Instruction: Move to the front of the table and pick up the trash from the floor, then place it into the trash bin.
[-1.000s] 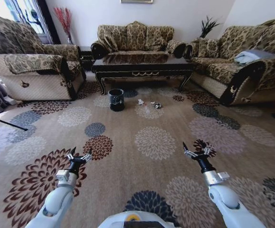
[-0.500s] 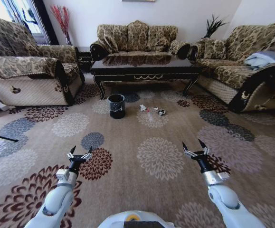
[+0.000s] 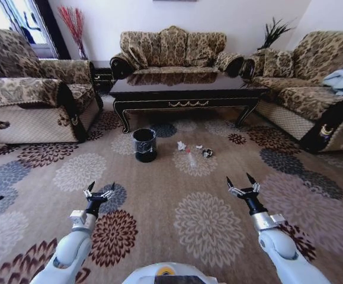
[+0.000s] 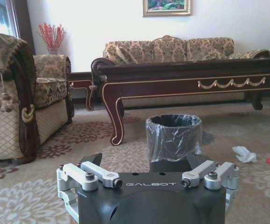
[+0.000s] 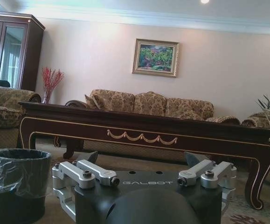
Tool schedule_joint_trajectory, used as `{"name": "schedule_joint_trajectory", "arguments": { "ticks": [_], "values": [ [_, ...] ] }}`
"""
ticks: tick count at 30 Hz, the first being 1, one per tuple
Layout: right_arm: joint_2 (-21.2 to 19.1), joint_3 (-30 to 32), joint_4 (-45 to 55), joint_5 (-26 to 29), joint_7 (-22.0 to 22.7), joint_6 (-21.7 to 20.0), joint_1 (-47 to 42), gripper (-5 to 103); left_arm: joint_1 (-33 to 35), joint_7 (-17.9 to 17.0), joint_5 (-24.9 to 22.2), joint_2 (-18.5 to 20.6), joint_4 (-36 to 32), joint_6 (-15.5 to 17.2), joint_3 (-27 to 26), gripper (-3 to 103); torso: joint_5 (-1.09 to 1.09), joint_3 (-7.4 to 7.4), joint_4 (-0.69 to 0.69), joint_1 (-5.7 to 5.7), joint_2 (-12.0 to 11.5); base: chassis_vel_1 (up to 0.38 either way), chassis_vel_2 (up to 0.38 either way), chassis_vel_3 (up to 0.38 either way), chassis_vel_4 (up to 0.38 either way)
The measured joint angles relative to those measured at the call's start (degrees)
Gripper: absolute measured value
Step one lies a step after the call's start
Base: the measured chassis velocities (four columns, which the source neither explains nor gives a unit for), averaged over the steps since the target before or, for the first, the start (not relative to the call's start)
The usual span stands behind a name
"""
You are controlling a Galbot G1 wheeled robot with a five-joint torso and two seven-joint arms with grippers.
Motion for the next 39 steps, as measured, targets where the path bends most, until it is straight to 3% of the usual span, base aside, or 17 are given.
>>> {"name": "schedule_joint_trajectory", "arguments": {
  "ticks": [39],
  "values": [
    [0.28, -0.43, -0.21, -0.02, -0.55, 0.79, -0.07, 100, -0.18, 0.07, 0.16, 0.01, 0.64, 0.21, 0.59, 100, 0.01, 0.04, 0.0, 0.0, 0.01, -0.208, 0.213, 0.214, -0.219]
  ]
}}
